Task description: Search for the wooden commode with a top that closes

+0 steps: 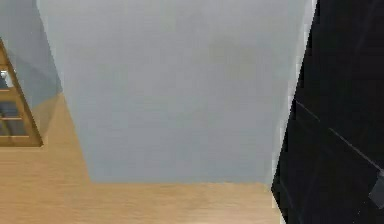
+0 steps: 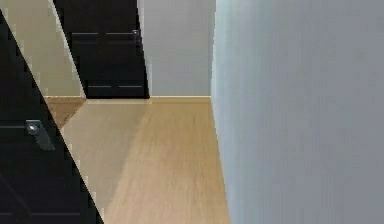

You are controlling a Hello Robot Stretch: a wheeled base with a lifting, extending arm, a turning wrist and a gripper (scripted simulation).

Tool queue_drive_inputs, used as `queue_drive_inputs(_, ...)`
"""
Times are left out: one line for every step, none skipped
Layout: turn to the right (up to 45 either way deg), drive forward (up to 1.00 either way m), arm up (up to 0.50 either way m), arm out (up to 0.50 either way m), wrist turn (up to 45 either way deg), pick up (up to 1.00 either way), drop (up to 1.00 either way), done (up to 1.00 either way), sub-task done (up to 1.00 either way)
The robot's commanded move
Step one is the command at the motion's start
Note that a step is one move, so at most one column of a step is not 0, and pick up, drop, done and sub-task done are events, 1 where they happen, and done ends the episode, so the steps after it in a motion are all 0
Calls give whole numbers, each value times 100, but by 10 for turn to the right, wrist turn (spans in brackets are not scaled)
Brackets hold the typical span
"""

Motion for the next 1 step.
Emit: queue_drive_inputs(0, 20, 0, 0, 0, 0, 0, 0, 0)
